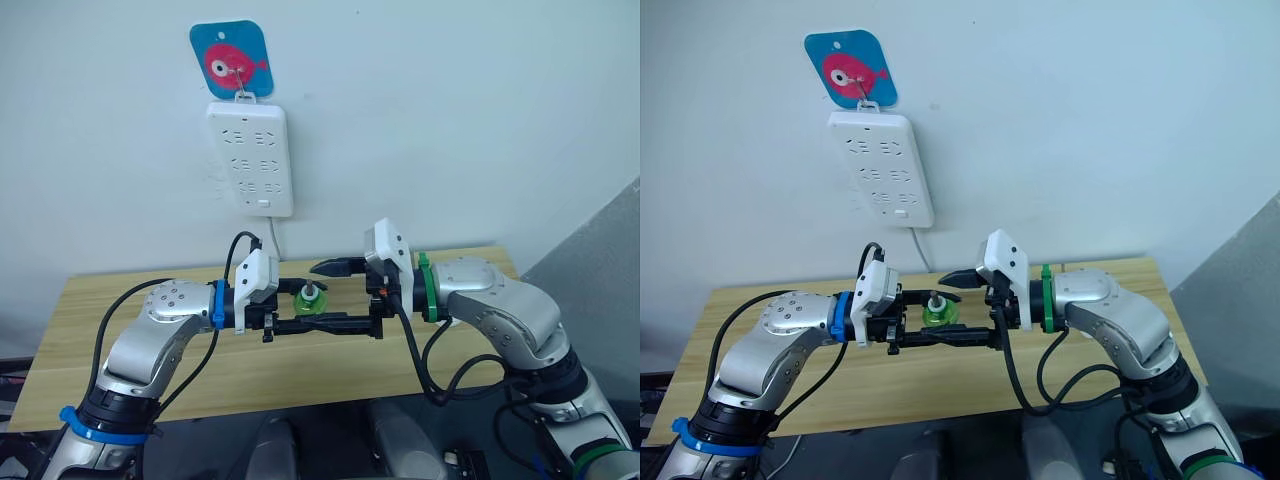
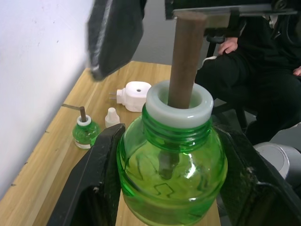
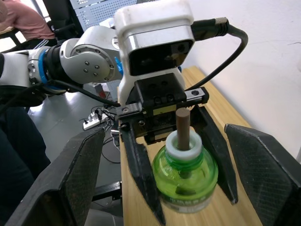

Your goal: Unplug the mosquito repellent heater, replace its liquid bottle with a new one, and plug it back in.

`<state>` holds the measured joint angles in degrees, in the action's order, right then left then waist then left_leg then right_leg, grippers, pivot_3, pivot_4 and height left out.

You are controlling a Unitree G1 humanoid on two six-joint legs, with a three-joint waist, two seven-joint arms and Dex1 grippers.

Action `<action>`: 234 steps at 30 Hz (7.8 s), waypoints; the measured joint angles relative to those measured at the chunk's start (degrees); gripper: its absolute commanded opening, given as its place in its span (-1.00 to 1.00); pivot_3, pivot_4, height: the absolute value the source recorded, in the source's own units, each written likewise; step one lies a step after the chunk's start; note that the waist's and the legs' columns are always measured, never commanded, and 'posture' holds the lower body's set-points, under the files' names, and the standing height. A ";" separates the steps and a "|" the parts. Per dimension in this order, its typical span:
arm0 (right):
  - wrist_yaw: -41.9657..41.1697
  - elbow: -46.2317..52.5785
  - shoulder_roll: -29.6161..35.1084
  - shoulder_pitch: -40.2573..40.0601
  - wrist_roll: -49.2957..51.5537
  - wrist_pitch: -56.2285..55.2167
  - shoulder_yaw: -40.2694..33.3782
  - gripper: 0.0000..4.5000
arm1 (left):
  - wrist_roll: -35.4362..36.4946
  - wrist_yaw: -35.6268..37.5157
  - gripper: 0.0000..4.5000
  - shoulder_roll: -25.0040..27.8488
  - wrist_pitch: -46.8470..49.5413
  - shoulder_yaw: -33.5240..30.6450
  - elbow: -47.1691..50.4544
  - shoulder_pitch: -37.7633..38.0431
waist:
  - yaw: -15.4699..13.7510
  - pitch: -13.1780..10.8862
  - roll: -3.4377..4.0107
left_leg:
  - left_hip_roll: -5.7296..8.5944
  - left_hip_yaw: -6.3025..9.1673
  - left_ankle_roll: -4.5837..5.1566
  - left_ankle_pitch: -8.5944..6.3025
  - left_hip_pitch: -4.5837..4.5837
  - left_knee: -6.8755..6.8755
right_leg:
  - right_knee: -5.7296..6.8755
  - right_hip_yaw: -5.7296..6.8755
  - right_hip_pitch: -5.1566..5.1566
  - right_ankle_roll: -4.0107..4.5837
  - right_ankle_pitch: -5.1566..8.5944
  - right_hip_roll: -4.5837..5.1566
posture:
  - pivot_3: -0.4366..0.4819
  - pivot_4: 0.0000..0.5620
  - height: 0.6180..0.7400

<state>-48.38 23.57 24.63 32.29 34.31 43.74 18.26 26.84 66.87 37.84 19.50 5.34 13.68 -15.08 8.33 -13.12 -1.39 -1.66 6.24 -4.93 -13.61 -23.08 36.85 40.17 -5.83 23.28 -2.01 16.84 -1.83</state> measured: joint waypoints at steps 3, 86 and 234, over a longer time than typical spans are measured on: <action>-0.40 -1.19 -0.46 0.03 -1.29 -0.92 0.92 0.88 | 0.00 -0.03 0.03 -0.09 0.00 0.00 0.05 0.00 | 0.00 0.14 0.00 | 0.00 0.01 0.00 0.00 0.00 0.00 | 0.00 0.00 0.00 0.04 -0.02 0.00 | -0.37 -0.58 1.00; 52.49 -5.08 -14.93 -6.33 63.85 8.61 -25.43 -0.64 | 62.18 -49.08 0.66 -15.18 35.05 -18.02 5.91 -7.02 | 1.06 5.66 0.35 | 0.08 0.08 0.01 0.00 0.19 0.11 | 0.59 -0.01 -0.07 -0.01 0.05 -0.10 | -0.33 -0.80 1.00; 14.39 8.28 3.01 -1.89 32.31 48.24 -45.82 0.36 | 17.86 4.61 0.02 3.40 22.94 -2.24 -2.76 -16.72 | 4.44 -0.04 0.20 | 0.07 -1.18 0.47 -0.26 -0.70 0.17 | -0.27 -1.18 0.82 -0.55 -0.51 -0.03 | -0.60 -0.60 1.00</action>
<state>-33.99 31.85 27.63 30.41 66.62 91.98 -27.57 44.70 71.48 41.24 42.44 3.10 10.92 -31.80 12.77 -13.16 -1.19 -1.59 5.06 -4.46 -13.86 -23.77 37.02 39.90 -7.00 24.09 -2.56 16.32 -1.86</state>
